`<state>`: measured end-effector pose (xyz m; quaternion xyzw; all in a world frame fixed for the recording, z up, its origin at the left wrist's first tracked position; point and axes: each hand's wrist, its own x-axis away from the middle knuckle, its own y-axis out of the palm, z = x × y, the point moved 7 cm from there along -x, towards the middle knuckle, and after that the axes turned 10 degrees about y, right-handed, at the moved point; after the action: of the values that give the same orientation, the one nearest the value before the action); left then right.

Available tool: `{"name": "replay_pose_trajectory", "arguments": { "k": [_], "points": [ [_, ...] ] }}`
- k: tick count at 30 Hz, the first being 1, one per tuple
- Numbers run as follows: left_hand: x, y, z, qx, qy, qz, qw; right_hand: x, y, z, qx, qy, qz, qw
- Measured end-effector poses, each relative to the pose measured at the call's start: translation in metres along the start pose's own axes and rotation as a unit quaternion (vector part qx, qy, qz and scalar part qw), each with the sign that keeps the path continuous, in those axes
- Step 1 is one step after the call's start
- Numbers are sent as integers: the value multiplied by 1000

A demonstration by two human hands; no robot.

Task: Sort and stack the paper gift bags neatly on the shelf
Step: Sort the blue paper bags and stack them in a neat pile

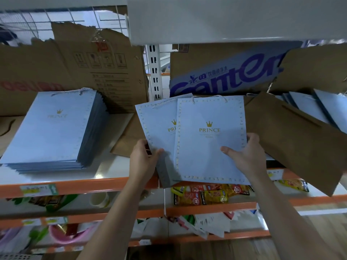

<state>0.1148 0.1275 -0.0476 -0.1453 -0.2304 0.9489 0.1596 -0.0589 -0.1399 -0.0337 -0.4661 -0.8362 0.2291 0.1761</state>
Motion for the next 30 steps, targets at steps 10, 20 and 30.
{"name": "replay_pose_trajectory", "arguments": {
  "k": [10,20,30],
  "points": [
    [-23,-51,3,21,30,115,993,10,22,-29,-92,-11,13,996],
    [-32,-174,-53,-10,8,187,982,35,108,-75,-162,10,-53,985],
    [-57,-317,-122,-9,-17,166,986,81,225,-126,-191,18,-108,975]
  ]
}}
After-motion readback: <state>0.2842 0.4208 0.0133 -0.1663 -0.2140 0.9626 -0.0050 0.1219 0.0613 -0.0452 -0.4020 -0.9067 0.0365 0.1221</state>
